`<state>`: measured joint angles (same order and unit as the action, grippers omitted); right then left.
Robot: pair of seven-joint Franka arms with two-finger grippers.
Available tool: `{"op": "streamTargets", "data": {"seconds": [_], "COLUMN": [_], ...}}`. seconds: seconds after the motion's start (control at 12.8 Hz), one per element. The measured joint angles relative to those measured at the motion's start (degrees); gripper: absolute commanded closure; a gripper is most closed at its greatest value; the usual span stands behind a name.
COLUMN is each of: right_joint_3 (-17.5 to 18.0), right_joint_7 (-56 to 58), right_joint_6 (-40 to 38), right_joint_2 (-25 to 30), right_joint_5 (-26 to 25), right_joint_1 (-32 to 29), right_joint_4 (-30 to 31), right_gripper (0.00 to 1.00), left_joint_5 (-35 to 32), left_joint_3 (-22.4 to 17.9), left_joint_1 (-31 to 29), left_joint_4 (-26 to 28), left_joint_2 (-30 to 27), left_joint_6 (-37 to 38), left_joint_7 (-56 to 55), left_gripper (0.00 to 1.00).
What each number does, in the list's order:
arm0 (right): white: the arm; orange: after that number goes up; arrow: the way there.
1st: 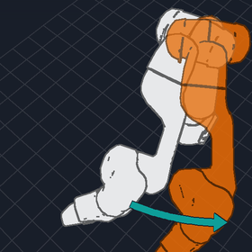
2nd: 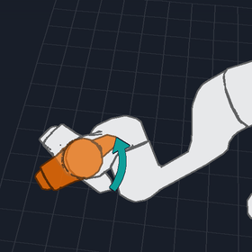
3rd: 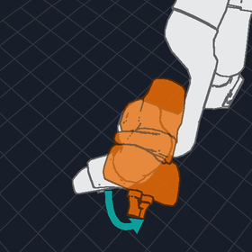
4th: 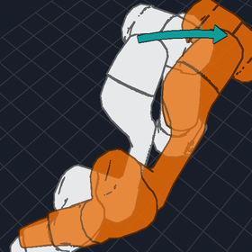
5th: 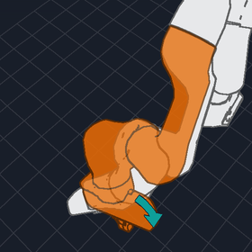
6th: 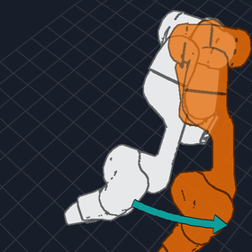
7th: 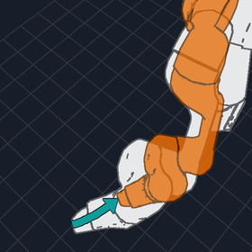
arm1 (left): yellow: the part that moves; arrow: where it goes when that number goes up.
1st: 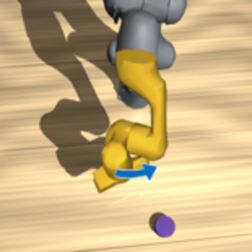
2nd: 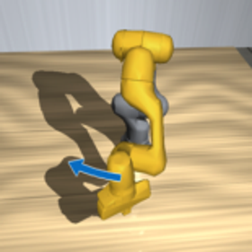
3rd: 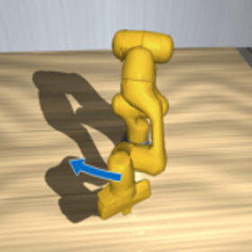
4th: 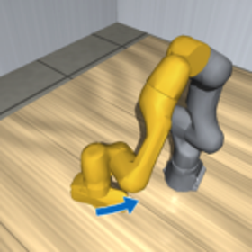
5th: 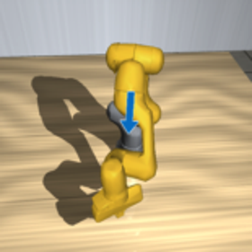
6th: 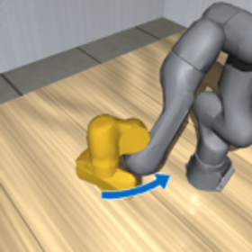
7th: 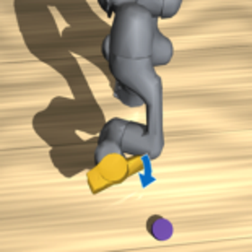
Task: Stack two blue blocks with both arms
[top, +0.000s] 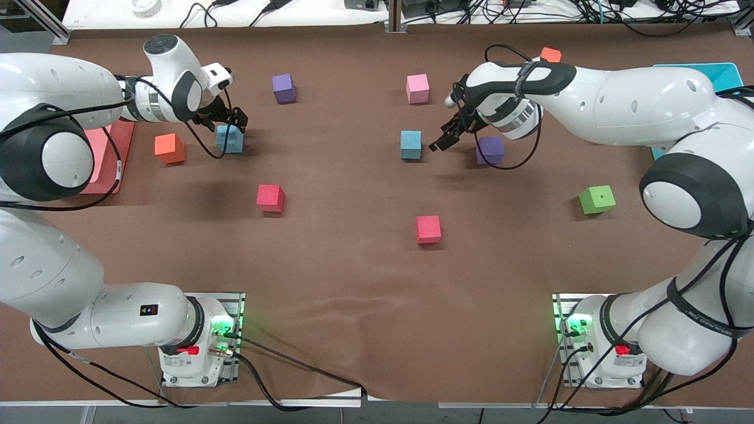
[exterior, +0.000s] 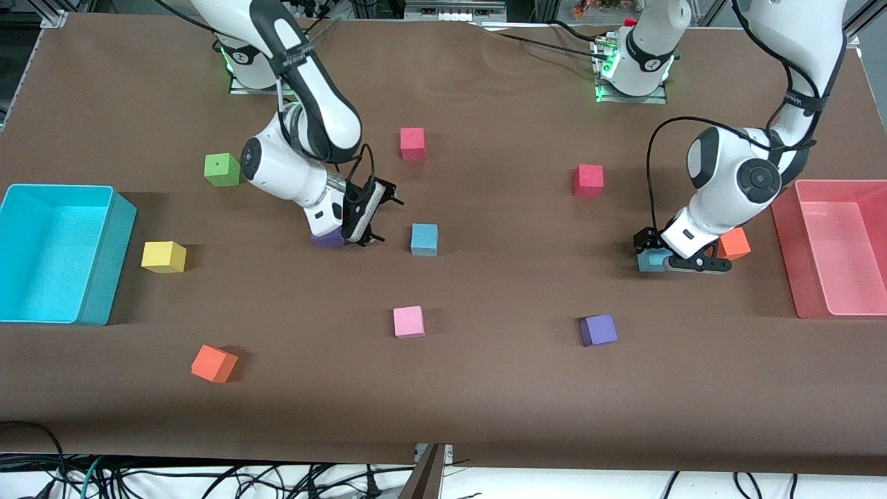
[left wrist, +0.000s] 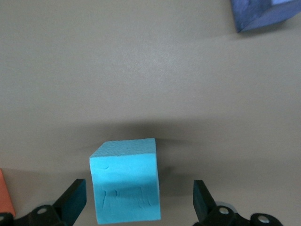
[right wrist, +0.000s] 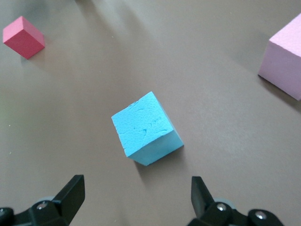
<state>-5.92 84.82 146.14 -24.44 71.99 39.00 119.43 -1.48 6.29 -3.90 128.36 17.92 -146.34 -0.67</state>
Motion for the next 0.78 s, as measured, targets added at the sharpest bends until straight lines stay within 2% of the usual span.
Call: {"op": "streamTargets", "data": {"seconds": [0.24,0.55,0.63,0.78], "right_joint_3": [0.00,0.13,0.17,0.15], "right_joint_7": [14.72,21.63,23.07,25.17], "right_joint_6": [0.02,-0.55,-1.10,-3.49], "right_joint_2": [-2.09,-3.15,-3.30,-3.78], "right_joint_5": [13.60,18.31,19.98,21.81], "right_joint_1": [0.00,0.00,0.01,-0.34], "right_joint_4": [0.00,0.01,0.01,0.02], "right_gripper": [0.00,0.00,0.00,0.00], "left_joint_5": [-0.14,-0.14,-0.14,-0.14], "left_joint_3": [-0.59,-0.60,-0.60,-0.64], "left_joint_1": [-0.01,0.00,-0.01,0.00], "left_joint_4": [0.00,0.02,0.02,0.02], "left_joint_2": [0.68,1.86,2.24,2.74], "left_joint_6": [-0.14,-1.55,-1.88,-2.08], "left_joint_7": [0.28,0.31,0.31,0.31], "left_gripper": [0.00,0.01,0.05,0.59]}}
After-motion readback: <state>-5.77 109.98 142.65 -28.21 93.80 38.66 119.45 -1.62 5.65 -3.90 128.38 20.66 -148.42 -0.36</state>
